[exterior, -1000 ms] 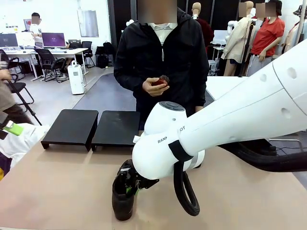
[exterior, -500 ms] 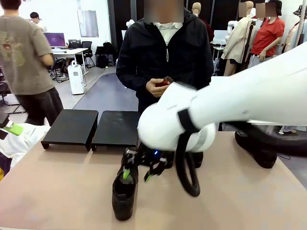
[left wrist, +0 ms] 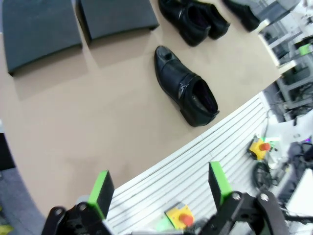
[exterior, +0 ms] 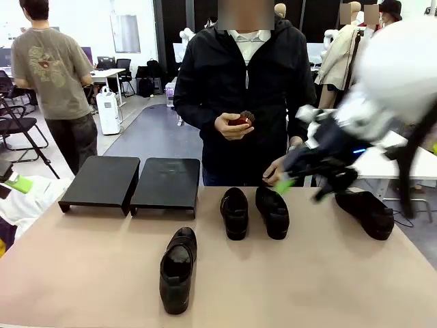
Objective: Organize the shoes by placing them on the stand.
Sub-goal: Pick up one Shoe and place it in the middle of the table, then place the Shoe from the middle of the table onto the Shoes Stand.
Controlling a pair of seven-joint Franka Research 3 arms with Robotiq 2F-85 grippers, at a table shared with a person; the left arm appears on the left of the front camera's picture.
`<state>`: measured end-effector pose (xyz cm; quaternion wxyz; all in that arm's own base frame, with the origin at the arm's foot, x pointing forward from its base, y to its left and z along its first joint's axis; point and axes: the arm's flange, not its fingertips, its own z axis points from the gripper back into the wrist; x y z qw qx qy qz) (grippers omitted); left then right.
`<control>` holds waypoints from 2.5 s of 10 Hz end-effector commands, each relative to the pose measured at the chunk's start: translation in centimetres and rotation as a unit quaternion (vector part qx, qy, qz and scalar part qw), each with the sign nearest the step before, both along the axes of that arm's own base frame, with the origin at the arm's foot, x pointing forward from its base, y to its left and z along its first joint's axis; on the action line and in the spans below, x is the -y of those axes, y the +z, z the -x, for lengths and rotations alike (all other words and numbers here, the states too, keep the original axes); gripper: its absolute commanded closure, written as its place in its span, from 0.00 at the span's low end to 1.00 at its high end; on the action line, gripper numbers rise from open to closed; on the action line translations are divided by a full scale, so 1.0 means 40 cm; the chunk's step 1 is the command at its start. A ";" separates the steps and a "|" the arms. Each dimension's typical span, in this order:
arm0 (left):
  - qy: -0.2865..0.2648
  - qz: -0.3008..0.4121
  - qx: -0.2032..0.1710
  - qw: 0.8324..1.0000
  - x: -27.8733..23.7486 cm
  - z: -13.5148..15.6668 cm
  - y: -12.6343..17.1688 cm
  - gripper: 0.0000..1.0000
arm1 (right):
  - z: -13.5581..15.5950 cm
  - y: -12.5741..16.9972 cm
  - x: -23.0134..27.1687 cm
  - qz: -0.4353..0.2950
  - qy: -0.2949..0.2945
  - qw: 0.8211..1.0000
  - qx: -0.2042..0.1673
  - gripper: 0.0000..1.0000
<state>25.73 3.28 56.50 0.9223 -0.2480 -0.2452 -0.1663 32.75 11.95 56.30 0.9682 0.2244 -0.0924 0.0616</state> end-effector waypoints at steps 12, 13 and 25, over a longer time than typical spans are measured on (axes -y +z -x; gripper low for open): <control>-0.009 0.006 0.003 1.000 -0.003 0.001 0.001 0.00 | 0.138 0.068 0.692 -0.112 -0.177 0.965 0.156 0.00; -0.009 0.006 0.003 1.000 -0.003 0.001 0.001 0.00 | 0.138 0.068 0.692 -0.112 -0.177 0.965 0.156 0.00; 0.042 -0.121 -0.113 0.985 0.709 0.030 -0.126 0.00 | 0.138 0.068 0.692 -0.112 -0.177 0.965 0.156 0.00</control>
